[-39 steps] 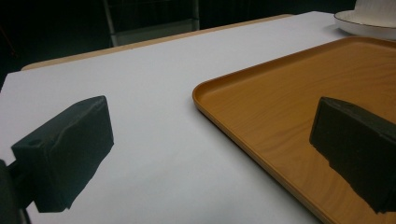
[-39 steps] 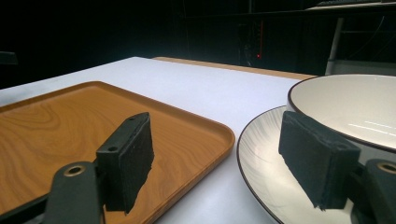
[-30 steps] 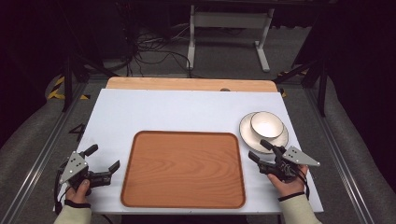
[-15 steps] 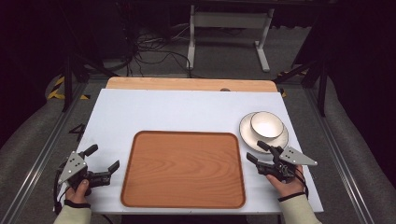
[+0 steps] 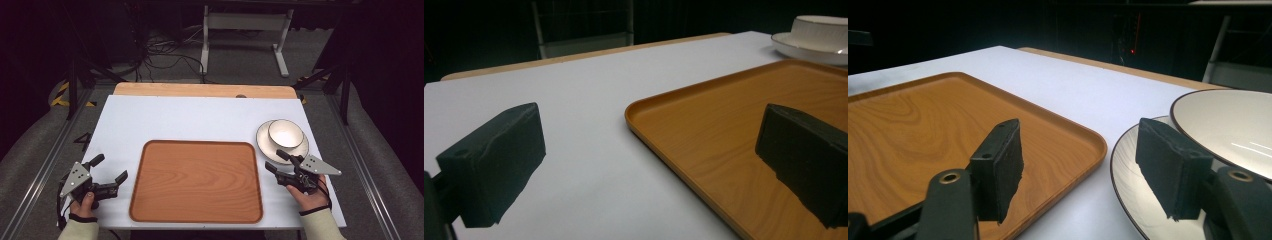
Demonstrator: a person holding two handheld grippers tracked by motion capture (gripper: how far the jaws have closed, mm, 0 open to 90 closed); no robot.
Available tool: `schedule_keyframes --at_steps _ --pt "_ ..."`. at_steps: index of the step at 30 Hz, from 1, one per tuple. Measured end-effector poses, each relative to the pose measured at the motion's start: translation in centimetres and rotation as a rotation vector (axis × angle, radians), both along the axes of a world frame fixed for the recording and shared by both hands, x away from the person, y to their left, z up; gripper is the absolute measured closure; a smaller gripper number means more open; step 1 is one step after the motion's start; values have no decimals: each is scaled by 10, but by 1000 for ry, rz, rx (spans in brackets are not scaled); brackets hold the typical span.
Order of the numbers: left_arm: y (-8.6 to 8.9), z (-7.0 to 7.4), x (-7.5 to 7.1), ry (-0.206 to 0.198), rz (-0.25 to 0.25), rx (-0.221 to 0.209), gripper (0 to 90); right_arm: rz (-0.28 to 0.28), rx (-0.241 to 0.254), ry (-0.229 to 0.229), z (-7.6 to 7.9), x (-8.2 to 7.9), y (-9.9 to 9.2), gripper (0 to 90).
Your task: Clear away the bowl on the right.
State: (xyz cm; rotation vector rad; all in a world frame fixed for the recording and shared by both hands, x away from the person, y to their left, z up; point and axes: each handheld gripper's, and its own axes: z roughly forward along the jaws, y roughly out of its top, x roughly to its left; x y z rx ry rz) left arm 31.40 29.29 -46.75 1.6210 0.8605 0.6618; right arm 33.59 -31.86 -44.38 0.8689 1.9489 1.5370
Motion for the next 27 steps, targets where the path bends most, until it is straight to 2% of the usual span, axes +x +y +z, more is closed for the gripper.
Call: schedule_keyframes --at_steps 8,14,23,27 --pt "-1 0 0 -9 5 11 3 -25 4 21 17 0 -6 361" --pt "-5 -3 0 -5 10 38 4 -22 10 -15 23 0 -9 332" --pt "-2 -4 -1 -8 10 10 3 -11 14 -7 32 2 -11 332" --pt "-1 -4 0 -6 8 6 3 -4 9 26 41 5 -13 342"
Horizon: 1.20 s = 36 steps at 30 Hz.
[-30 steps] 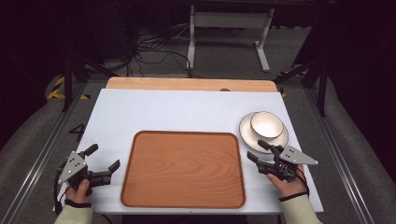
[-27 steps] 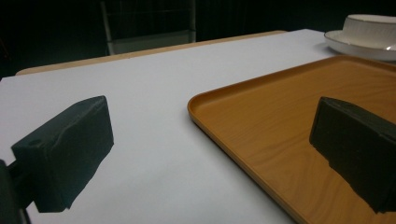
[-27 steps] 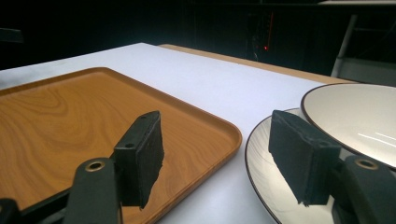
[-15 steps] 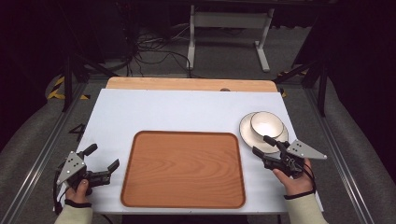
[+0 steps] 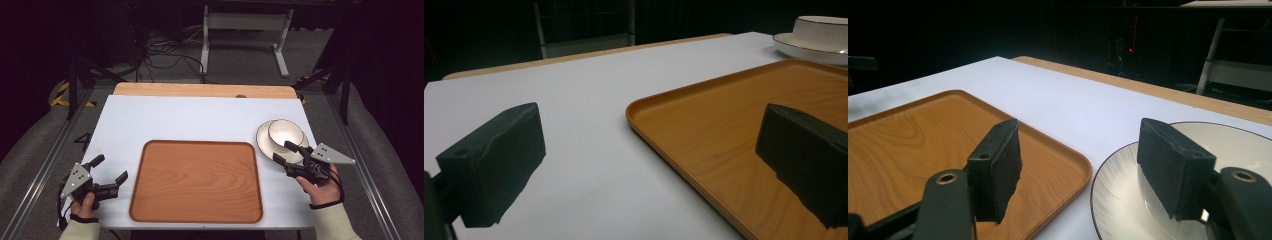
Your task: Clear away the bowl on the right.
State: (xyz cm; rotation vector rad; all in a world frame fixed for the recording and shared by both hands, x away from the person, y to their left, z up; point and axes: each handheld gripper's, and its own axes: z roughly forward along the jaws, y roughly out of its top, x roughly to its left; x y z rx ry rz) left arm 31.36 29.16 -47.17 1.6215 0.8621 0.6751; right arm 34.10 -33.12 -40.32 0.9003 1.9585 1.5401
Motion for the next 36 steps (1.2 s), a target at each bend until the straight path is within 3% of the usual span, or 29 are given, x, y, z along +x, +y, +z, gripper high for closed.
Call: schedule_keyframes --at_steps 7,14,29,36 --pt "-1 0 1 6 -11 1 3 5 -40 39 7 15 -1 342" --pt "0 0 2 18 -12 -1 4 -18 -21 69 16 25 -7 366" --pt "-1 0 2 16 -16 6 3 -88 -48 63 40 49 -24 351" --pt "-1 0 2 15 -14 8 3 -114 -48 87 47 58 -30 352"
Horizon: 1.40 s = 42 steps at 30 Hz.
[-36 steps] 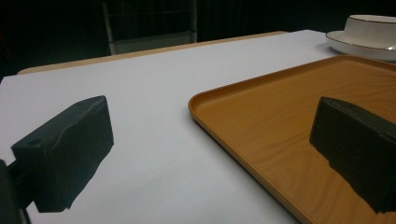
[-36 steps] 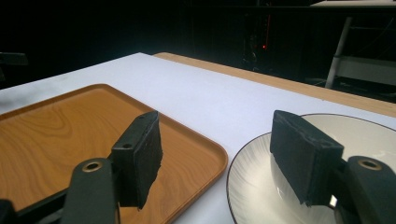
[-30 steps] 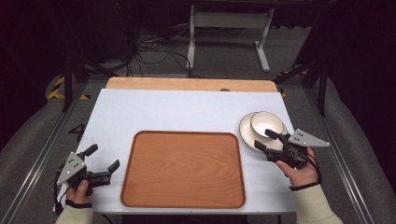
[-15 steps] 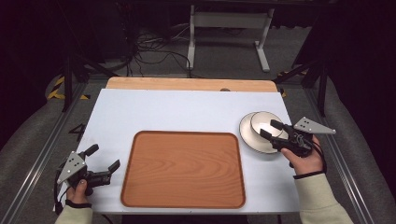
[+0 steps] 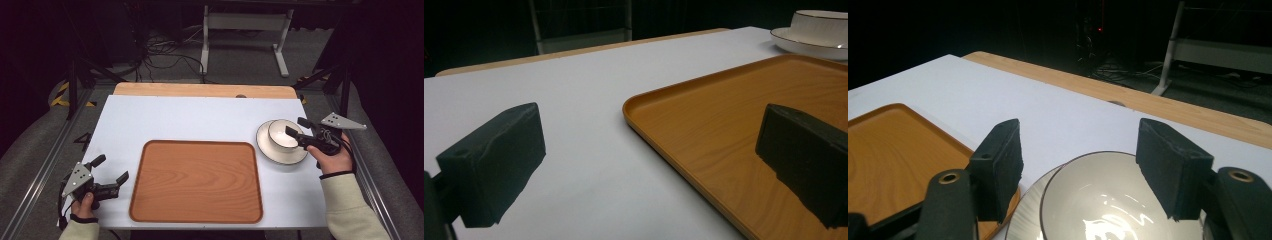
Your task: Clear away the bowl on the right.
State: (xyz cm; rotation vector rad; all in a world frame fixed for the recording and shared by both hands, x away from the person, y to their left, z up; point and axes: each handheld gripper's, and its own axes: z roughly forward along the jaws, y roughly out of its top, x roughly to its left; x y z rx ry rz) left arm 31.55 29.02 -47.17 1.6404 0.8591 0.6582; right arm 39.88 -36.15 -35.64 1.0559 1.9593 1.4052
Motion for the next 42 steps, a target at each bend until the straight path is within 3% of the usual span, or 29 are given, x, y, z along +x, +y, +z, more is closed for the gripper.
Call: schedule_keyframes --at_steps 9,17,25,31,35,42 --pt "0 0 0 0 3 -1 3 -22 -2 -27 3 12 -7 314" --pt "0 0 0 1 1 3 4 -27 -18 -13 1 24 -9 319" --pt "-1 0 0 3 -3 6 4 -77 -63 71 -3 43 -16 345" --pt "-1 0 0 2 -5 10 3 -106 -94 110 -9 52 -18 346" --pt "-1 0 0 2 -5 13 3 -124 -77 153 -15 59 -19 366" --pt "-1 0 0 3 -4 16 3 -162 -110 235 -23 68 -22 428"
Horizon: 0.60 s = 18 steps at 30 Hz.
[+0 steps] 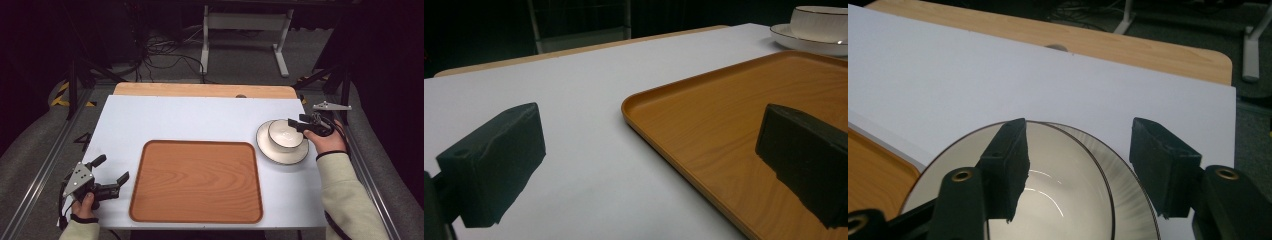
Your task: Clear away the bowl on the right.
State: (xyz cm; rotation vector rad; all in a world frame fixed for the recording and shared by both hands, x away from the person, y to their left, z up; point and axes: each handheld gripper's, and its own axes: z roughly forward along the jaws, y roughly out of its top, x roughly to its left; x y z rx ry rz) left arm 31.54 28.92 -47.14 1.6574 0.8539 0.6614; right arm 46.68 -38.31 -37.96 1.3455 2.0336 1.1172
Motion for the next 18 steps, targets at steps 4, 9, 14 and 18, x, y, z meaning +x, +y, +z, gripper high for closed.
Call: schedule_keyframes --at_steps 4,9,14,18 --pt "0 0 0 -2 -1 0 4 -25 -38 64 -5 5 -1 464" --pt "0 0 0 -4 -5 0 3 -44 -50 119 -12 7 -4 504" --pt "-1 0 0 -4 -6 5 3 -68 -48 180 -18 8 -7 571" --pt "-1 0 0 -5 -10 10 3 -77 -43 217 -21 8 -9 625"
